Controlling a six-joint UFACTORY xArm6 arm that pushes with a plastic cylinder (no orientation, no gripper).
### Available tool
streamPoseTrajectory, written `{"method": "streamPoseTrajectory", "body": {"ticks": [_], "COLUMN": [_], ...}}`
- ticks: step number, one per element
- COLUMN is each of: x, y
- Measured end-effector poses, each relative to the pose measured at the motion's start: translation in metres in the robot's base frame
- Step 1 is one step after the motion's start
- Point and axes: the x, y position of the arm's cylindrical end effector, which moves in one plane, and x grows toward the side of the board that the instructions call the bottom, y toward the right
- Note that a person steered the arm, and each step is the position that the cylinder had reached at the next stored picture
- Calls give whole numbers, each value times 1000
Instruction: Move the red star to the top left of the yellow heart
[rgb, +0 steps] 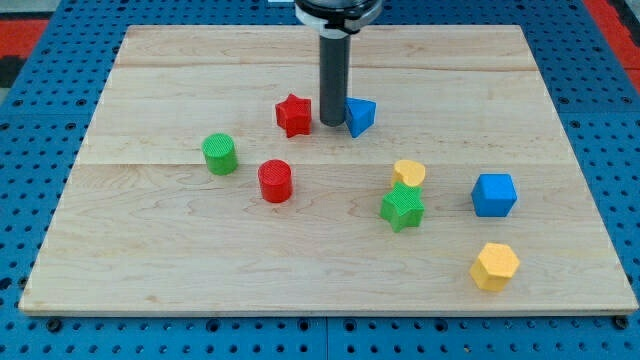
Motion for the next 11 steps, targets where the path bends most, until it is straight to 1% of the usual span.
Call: {"method": "streamPoseTrajectory", "body": {"ticks": [2,3,4,5,6,7,8,9,11], "x": [0,0,-44,-80,-65,-22,-4,9,49], "y": [-50,-44,-41,-90,-141,-122,-79,-17,81]}}
